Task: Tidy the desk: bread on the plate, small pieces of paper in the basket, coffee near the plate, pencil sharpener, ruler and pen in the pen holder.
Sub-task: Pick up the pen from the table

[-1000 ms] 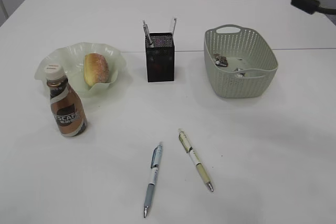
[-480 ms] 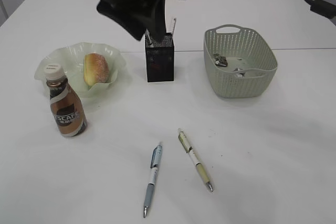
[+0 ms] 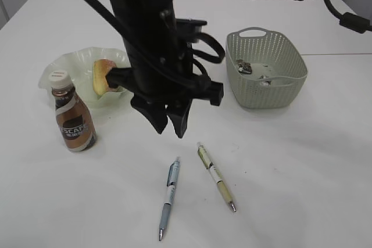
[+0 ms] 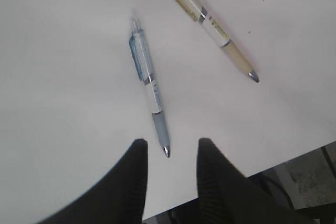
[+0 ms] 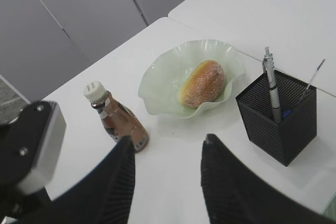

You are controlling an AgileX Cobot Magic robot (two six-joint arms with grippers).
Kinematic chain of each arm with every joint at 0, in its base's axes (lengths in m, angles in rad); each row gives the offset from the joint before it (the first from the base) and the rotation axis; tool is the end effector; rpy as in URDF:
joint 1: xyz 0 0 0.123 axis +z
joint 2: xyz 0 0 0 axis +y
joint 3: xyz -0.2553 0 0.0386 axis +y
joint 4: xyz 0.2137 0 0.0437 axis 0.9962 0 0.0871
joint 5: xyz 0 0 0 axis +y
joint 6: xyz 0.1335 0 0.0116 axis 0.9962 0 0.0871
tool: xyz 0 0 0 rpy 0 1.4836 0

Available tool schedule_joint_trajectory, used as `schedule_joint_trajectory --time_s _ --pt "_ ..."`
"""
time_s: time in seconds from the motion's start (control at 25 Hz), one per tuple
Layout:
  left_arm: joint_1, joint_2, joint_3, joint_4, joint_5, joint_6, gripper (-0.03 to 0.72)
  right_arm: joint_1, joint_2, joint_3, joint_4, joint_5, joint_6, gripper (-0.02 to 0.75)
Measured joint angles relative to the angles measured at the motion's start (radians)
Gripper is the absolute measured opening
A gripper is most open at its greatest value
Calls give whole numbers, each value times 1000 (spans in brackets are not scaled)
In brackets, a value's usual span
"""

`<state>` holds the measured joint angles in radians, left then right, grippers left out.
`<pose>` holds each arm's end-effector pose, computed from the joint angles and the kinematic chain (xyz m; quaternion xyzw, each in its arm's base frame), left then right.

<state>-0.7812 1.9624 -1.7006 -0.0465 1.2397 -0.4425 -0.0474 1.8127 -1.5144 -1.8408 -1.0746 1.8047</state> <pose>0.2598 -0.2659 0.1989 0.1622 0.9834 -0.0633 0.0510 0.3766 0.0958 0.2965 -0.3058 0.7557 0.3652 0.4496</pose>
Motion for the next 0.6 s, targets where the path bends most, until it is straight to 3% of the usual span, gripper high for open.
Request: schedule_joint_trajectory --time_s 0.6 --pt "-38 223 9 23 -19 -73 241 0 0 0 0 44 0 312"
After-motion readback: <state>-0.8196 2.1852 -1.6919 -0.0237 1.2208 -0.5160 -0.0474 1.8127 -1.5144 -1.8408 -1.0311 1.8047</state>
